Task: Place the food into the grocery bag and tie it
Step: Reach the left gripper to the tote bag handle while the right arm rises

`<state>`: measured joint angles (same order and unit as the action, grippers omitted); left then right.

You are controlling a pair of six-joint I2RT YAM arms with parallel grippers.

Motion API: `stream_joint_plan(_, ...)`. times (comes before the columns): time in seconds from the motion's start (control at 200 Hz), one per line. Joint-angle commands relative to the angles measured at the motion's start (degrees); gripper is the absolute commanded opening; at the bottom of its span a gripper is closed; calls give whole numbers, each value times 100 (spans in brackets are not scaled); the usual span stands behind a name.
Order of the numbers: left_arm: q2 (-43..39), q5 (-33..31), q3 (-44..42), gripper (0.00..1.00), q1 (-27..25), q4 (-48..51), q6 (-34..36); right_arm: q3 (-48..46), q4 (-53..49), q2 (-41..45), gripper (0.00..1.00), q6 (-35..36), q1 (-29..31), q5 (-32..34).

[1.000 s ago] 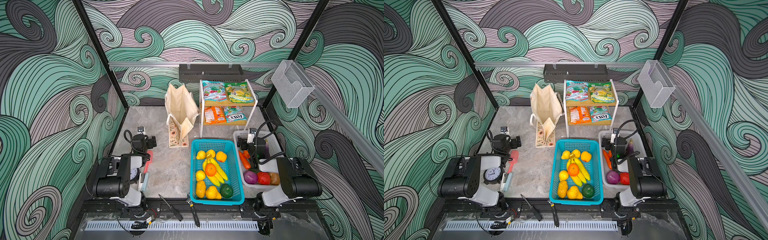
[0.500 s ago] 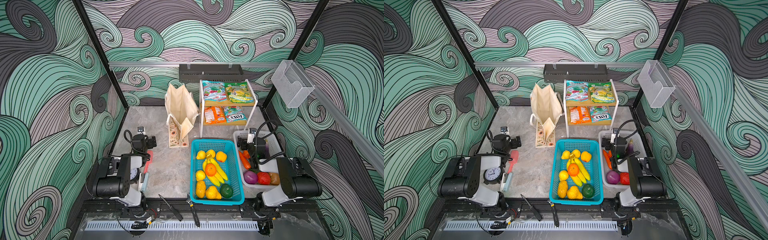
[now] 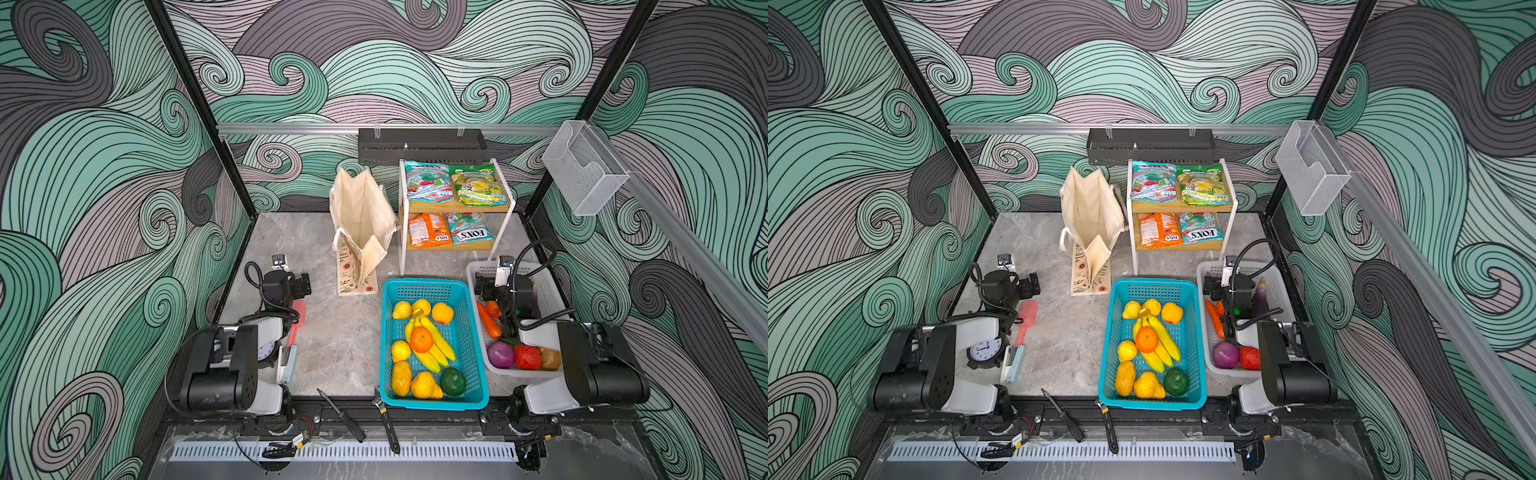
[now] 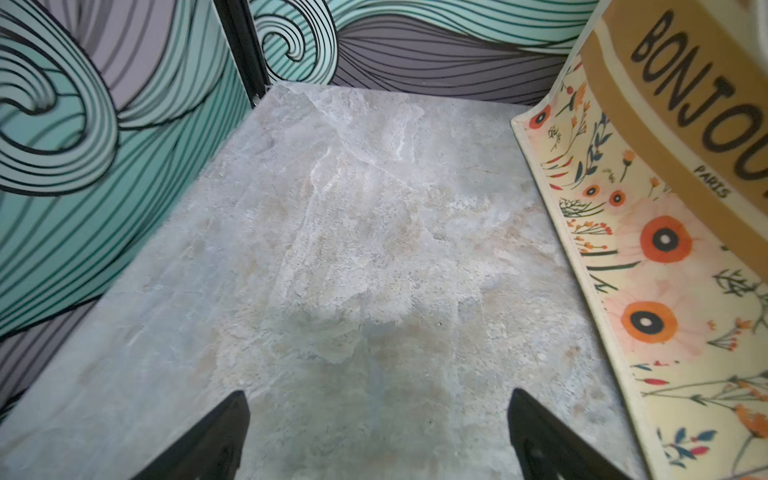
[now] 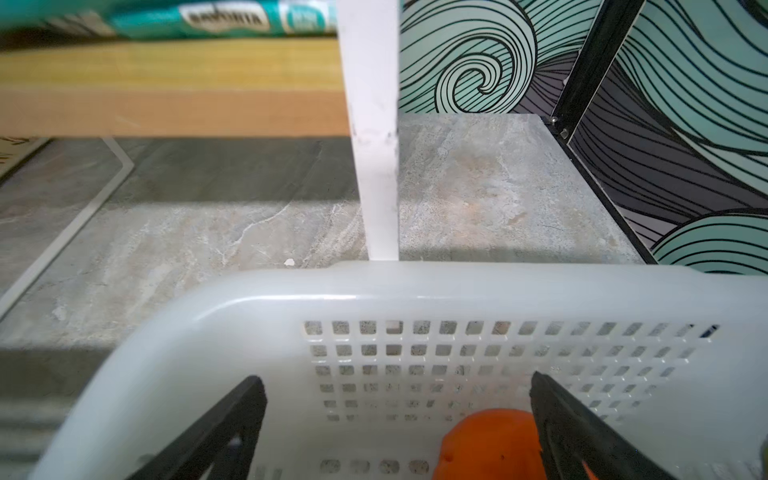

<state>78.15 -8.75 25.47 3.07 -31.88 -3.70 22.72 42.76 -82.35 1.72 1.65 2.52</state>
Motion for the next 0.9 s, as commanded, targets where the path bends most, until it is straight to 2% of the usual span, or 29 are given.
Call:
stream_joint_plan(0.0, -764, -410, 184, 98, -85, 563, -289, 312, -879, 671, 99, -5, 20, -106)
stream_joint_plan(0.07, -1078, -325, 286, 99, -120, 798, -511, 485, -1376, 1037, 99, -238, 20, -64)
stream_joint_plan(0.18, -1470, -120, 599, 99, -199, 1315, -899, 590, -1755, 1676, 99, -405, 20, -440)
stream_joint_plan(0.255, -1788, -158, 941, 99, -207, 1851, -1890, 706, -2140, 2121, 99, -918, 20, -456)
stream_joint_plan(0.32, -1961, -214, 1469, 99, -202, 2828, -2936, 760, -2537, 2516, 99, -1815, 5, -199)
stream_joint_plan(0.385, -2055, 65, 1994, 99, -206, 3710, -3453, 736, -2546, 2794, 99, -2023, -16, -536)
stream_joint_plan(0.505, -2034, 1231, 2349, 99, -210, 3559, -3424, 1192, -3148, 2952, 99, -2092, -13, -1576)
stream_joint_plan(0.56, -1990, 1424, 2653, 99, -285, 3897, -3472, 1440, -3404, 2931, 99, -2088, -10, -1993)
stream_joint_plan(0.645, -1849, 1179, 3319, 98, -648, 4829, -3224, 1754, -3768, 2891, 99, -2141, 79, -2404)
stream_joint_plan(0.721, -1666, 627, 3931, 98, -1140, 5516, -2800, 1942, -3952, 2840, 99, -2131, 223, -2540)
stream_joint_plan(0.896, -954, -427, 5105, 99, -2243, 6189, -1756, 2369, -4525, 2619, 99, -1843, 692, -2470)
